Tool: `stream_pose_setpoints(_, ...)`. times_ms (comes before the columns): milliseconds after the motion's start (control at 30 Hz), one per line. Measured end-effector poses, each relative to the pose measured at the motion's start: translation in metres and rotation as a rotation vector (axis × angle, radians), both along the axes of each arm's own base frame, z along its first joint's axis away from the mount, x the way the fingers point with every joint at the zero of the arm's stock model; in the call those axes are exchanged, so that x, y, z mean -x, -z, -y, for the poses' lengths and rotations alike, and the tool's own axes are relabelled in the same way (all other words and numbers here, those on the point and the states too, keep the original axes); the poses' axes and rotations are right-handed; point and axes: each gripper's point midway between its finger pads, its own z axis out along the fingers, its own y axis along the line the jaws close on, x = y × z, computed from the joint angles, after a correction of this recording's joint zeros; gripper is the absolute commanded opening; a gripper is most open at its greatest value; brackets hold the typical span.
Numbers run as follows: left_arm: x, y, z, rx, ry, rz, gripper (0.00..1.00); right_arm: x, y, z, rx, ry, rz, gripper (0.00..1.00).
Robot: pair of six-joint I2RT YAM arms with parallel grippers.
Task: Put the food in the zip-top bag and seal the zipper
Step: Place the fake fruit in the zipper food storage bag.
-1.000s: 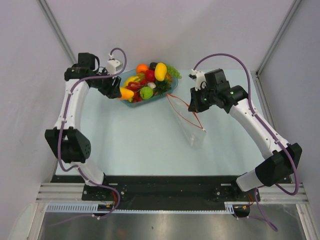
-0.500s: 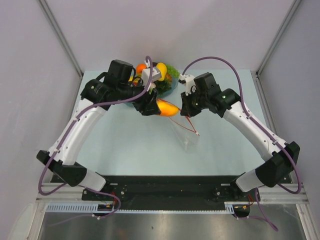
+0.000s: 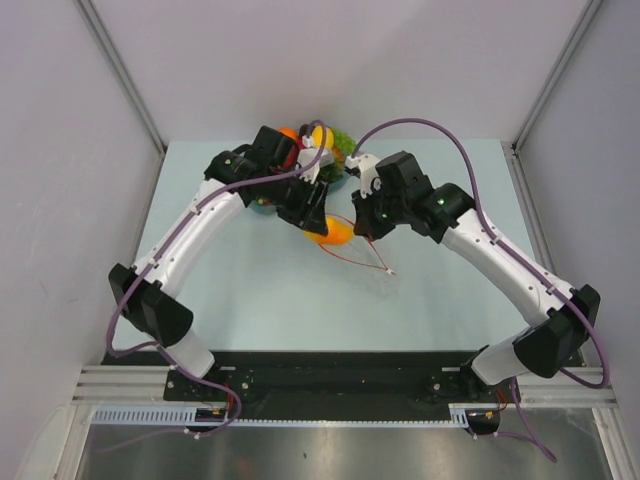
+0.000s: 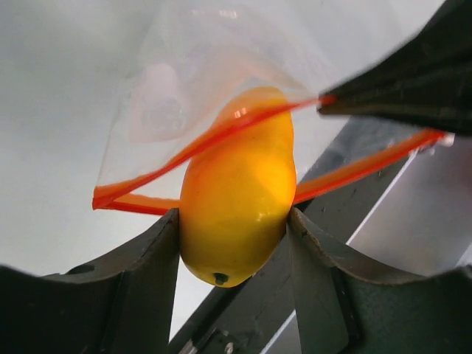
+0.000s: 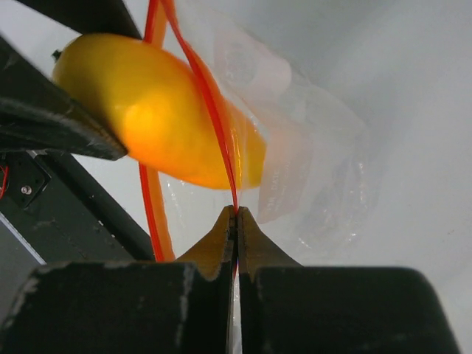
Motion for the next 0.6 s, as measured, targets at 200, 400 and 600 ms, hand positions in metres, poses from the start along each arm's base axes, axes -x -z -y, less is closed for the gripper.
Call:
stream_pose_setpoints(200, -0.008, -0.015, 0.004, 0.091, -0.143, 0.04, 0.42, 0.005, -0.014, -0.006, -0.04, -0.008, 0.023, 0.0)
stream_pose_setpoints(400, -0.018, -0.032, 0.013, 0.192, -0.233, 0.061, 1.0, -0.006, -0.029, -0.002, -0.131, 0.045, -0.011, 0.0)
stream_pose_setpoints(600, -0.011, -0.031, 0.012, 0.255, -0.261, 0.077, 1.0, -0.023, -0.038, 0.022, -0.257, 0.149, -0.123, 0.0)
